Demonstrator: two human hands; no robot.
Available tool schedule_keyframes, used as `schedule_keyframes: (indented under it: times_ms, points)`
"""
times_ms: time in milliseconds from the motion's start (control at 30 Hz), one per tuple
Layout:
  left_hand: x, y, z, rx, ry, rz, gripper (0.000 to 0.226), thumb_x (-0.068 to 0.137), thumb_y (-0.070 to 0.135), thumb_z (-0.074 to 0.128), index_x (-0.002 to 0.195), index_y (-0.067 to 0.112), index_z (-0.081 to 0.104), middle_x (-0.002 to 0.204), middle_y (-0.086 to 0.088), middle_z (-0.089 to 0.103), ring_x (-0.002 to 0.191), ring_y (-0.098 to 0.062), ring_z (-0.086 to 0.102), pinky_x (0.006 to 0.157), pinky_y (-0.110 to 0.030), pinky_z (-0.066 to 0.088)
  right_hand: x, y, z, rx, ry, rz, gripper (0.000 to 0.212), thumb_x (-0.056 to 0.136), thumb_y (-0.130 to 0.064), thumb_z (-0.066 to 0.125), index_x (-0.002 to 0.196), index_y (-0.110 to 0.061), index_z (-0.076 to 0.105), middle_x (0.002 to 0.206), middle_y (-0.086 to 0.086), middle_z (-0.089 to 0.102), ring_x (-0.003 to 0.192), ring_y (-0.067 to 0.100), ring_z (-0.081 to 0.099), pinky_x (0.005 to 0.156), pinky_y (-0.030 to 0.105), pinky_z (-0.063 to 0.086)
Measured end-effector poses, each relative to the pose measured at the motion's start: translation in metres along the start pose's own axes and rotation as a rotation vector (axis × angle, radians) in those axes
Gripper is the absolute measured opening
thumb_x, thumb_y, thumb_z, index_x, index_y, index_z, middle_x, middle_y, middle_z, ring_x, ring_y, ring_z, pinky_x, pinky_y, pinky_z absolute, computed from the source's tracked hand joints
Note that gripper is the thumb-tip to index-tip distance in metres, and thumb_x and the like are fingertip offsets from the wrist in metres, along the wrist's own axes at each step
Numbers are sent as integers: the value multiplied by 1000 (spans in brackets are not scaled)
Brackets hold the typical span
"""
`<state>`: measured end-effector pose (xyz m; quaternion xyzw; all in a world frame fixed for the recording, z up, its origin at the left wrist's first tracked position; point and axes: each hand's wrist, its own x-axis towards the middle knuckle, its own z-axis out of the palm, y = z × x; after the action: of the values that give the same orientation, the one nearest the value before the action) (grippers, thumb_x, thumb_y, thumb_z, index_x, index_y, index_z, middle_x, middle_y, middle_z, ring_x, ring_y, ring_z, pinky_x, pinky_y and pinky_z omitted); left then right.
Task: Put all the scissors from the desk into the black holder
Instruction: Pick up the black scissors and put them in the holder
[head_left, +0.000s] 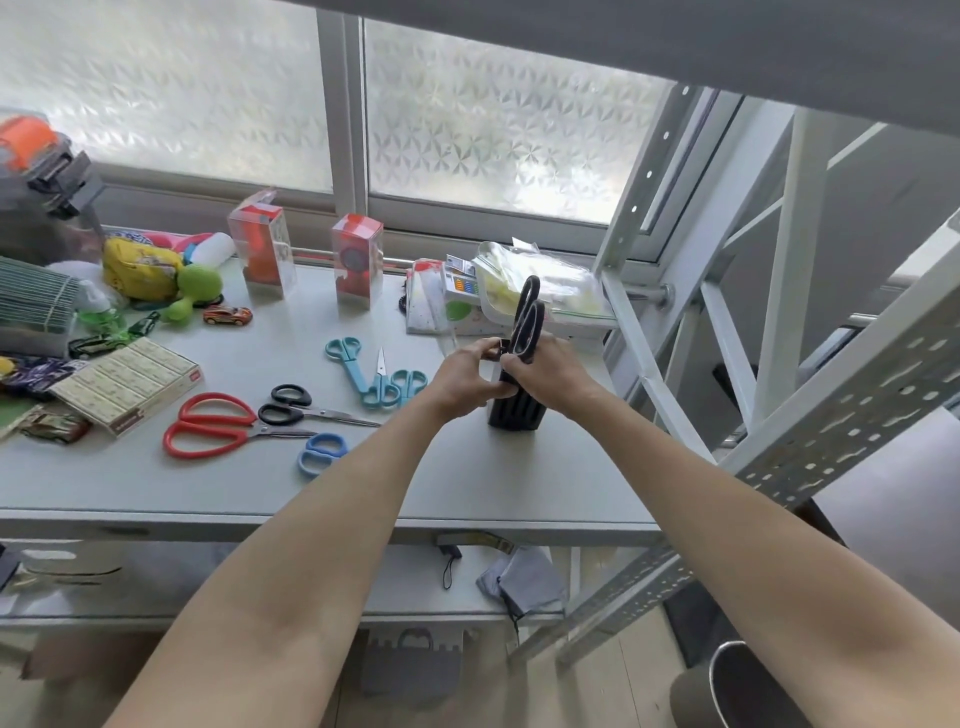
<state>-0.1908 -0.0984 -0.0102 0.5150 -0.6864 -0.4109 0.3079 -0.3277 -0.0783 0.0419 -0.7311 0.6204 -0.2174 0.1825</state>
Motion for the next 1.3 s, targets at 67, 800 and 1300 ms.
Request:
schedule_keyframes:
  times_ms: [67,800,1300]
  points:
    - [0,0,1,-14,5,-9,77,78,22,77,146,18,42,133,-5,57,107,-25,62,74,-35,62,0,-2,1,-17,-18,-26,12,89,-23,56,90,-11,55,86,4,55,82,22,51,71,30,37]
    - [-5,3,5,91,40,1,81,78,30,77,148,14,39,139,-10,55,122,-29,56,97,-48,52,-20,1,-11,-14,46,-71,64,71,-31,82,122,-10,52,113,8,60,94,18,54,77,25,40]
    - [-7,4,8,80,52,-42,78,78,19,77,147,16,40,142,-8,52,122,-29,54,100,-48,50,-39,14,-25,36,71,10,74,81,6,58,148,-13,32,119,8,54,106,23,58,91,33,52]
